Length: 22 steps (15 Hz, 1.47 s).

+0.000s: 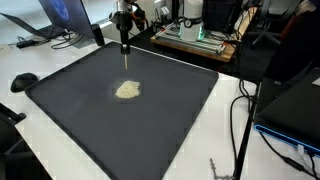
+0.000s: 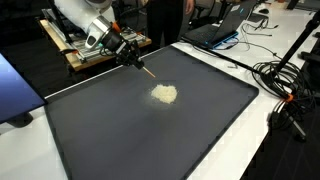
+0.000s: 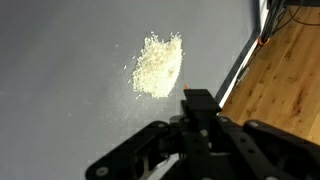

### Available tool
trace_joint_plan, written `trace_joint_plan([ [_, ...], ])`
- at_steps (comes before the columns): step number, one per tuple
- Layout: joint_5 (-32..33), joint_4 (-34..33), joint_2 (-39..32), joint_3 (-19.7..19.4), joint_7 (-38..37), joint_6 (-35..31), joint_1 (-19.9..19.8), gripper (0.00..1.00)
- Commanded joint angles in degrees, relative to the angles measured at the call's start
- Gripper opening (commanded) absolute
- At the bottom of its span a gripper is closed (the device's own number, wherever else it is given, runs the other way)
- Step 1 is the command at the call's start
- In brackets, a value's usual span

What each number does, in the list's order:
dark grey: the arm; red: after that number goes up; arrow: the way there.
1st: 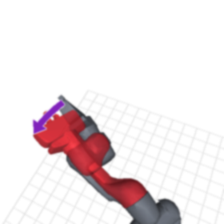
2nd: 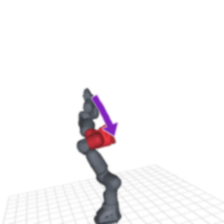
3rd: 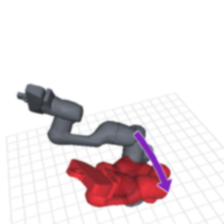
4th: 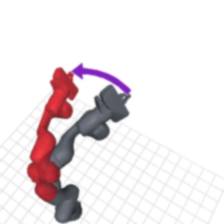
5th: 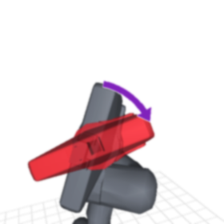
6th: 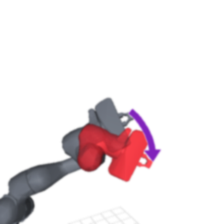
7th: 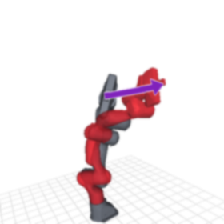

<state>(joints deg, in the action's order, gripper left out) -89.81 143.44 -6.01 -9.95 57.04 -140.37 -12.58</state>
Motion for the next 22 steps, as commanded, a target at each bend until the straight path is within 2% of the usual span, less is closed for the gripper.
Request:
trace_joint_plan([
  [1, 4.7, 3.0, 7.3, 0.7, -3.2, -8.9, 3.2, 0.03],
  [4, 15.7, 2.3, 9.0, 1.8, -10.2, -14.6, 4.3, 0.03],
  [15, 68.6, 0.3, 7.9, 3.9, -36.9, -20.1, 4.8, 0.03],
  [19, 88.1, -2.4, 7.3, 4.7, -45.7, -18.2, 5.2, 0.03],
  [22, 101.5, -5.5, 8.1, 6.7, -53.4, -14.1, 6.5, 0.03],
])
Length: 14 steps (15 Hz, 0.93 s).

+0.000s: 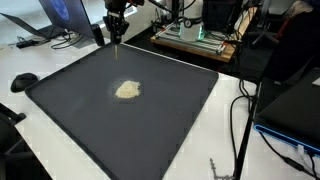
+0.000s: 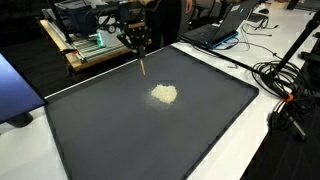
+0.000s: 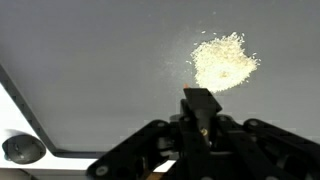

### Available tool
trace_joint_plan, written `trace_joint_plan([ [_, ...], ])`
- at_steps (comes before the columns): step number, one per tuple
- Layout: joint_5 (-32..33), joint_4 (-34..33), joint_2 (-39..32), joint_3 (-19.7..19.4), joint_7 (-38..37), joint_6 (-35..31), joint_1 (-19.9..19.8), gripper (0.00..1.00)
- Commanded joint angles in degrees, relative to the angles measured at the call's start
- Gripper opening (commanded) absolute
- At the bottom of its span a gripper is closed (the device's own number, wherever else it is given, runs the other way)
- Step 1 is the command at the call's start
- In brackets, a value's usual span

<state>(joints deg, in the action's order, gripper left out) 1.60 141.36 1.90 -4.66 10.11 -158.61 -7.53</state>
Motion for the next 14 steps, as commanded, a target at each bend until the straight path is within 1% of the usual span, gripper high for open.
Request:
trace_joint_plan([
  [1, 12.3, -4.4, 0.1, 2.0, -7.3, 5.4, 2.1, 0.03],
  [3, 16.3, -6.7, -0.6, 3.6, -9.0, 8.3, 3.7, 0.03],
  [4, 17.4, -7.8, -1.3, 4.3, -8.6, 10.1, 4.6, 0.03],
  [8, 19.1, -12.0, -4.7, 6.2, -7.0, 16.2, 7.5, 0.03],
  [10, 19.6, -14.0, -7.2, 6.6, -6.6, 17.2, 8.5, 0.03],
  [14, 20.8, -18.4, -13.2, 6.2, -7.0, 16.4, 9.9, 0.03],
])
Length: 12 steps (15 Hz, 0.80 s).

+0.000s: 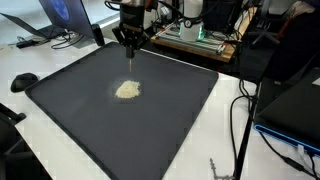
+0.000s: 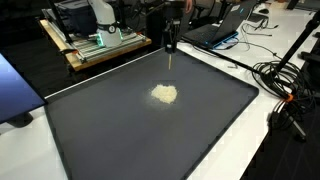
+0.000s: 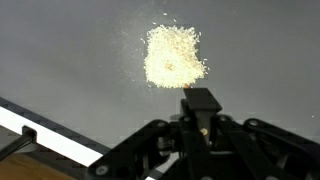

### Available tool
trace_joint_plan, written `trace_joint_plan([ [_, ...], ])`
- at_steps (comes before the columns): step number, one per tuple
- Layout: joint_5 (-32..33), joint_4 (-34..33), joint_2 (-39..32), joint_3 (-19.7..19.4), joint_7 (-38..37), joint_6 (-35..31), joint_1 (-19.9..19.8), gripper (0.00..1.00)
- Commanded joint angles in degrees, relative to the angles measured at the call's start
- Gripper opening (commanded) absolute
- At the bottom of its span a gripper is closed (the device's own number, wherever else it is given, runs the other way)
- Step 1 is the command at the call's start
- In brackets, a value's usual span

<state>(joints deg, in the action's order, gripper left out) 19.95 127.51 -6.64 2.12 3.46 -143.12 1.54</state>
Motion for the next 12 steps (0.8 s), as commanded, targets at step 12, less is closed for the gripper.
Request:
trace_joint_plan([
  [12, 0.7, -18.2, -19.5, -3.7, 0.2, 1.4, 0.9, 0.03],
])
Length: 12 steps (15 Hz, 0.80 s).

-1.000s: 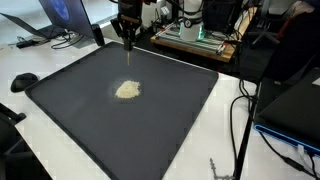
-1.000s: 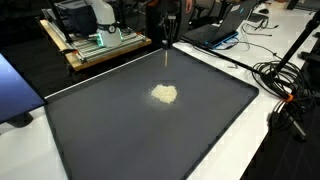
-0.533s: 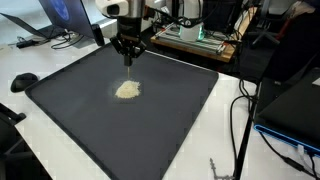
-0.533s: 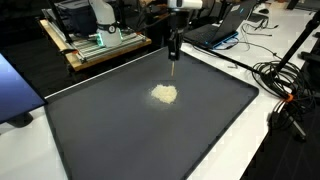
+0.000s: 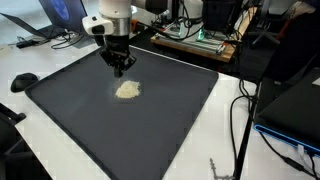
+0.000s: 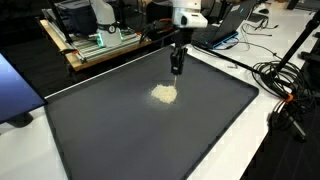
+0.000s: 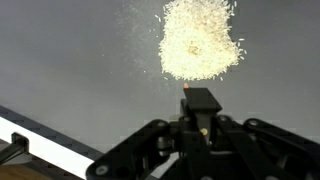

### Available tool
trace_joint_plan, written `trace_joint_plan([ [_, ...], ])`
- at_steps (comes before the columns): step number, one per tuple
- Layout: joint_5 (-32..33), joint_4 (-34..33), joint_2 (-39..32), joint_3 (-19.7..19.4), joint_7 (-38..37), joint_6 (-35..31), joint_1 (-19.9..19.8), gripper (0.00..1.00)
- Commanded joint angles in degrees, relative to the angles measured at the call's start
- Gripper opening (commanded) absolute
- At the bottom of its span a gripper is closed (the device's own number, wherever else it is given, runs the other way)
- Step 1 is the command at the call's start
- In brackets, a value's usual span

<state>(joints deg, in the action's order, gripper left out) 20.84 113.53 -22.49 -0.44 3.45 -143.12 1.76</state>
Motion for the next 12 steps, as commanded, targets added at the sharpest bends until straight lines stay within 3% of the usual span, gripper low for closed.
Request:
trace_joint_plan([
  [1, -0.5, -5.1, -4.6, -1.3, 0.3, 1.2, 0.5, 0.03],
  [12, -1.2, -11.0, -12.2, -2.3, 1.3, 4.0, 0.3, 0.03],
])
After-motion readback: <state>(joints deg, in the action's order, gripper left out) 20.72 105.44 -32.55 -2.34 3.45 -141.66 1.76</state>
